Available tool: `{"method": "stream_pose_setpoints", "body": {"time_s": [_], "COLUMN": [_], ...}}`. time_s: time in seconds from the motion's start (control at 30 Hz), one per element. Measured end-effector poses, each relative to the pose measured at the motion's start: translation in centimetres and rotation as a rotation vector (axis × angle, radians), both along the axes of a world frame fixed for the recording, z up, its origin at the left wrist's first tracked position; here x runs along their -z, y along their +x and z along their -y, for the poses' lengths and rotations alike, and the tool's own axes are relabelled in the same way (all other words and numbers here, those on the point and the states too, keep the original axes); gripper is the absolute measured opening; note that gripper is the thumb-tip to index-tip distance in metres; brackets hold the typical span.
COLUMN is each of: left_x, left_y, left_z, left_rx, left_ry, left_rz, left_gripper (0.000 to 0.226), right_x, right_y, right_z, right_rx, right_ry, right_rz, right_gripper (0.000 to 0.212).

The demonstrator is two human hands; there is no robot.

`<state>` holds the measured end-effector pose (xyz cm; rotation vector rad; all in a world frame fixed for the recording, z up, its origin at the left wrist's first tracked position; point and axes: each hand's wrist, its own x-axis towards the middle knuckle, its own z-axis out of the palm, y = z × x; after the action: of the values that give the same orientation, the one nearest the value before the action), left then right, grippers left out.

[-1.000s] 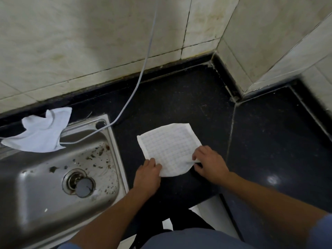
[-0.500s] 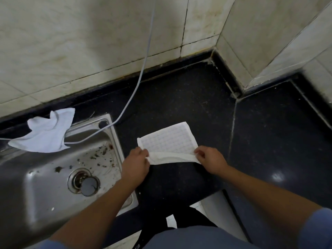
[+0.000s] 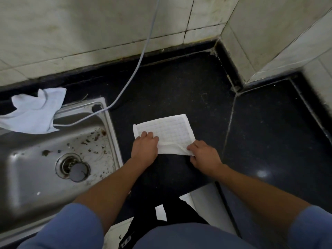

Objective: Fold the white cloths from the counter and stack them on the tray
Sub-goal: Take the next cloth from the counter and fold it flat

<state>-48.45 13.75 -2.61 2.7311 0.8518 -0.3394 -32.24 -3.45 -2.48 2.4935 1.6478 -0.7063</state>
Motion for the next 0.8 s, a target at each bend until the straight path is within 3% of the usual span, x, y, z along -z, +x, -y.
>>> {"method": "stream_pose_setpoints", "body": {"time_s": [0.13, 0.2, 0.33, 0.5, 0.67, 0.8], "left_x": [-1.1, -1.3, -0.5, 0.5, -0.2, -1.8], "left_y": [-1.8, -3.5, -7.0, -9.6, -10.1, -8.0], "left_z": [0.2, 0.6, 2.3, 3.6, 3.0, -1.0], "left_rx": [-0.063, 0.0, 0.14, 0.213, 0.202, -0.073], "left_ry": [0.003, 0.003, 0.029, -0.004, -0.185, -0.45], "left_rz": [0.217, 0.2, 0.021, -0.078, -0.119, -0.047], "left_gripper": [0.005, 0.021, 0.051, 0.038, 0.012, 0.032], "right_x": [-0.2, -0.6, -0.2, 1.4, -0.3, -2.5], "right_y": [0.0, 0.1, -0.9, -2.6, -0.9, 2.5], "right_z": [0.2, 0.5, 1.9, 4.2, 3.1, -0.4], "right_rx": [0.001, -0.062, -0.211, -0.304, -0.13, 0.15], "right_ry": [0.276, 0.343, 0.305, 0.138, -0.075, 0.032], "right_rz": [0.032, 0.014, -0.04, -0.094, -0.232, -0.279], "right_gripper": [0.018, 0.019, 0.015, 0.009, 0.018, 0.018]}}
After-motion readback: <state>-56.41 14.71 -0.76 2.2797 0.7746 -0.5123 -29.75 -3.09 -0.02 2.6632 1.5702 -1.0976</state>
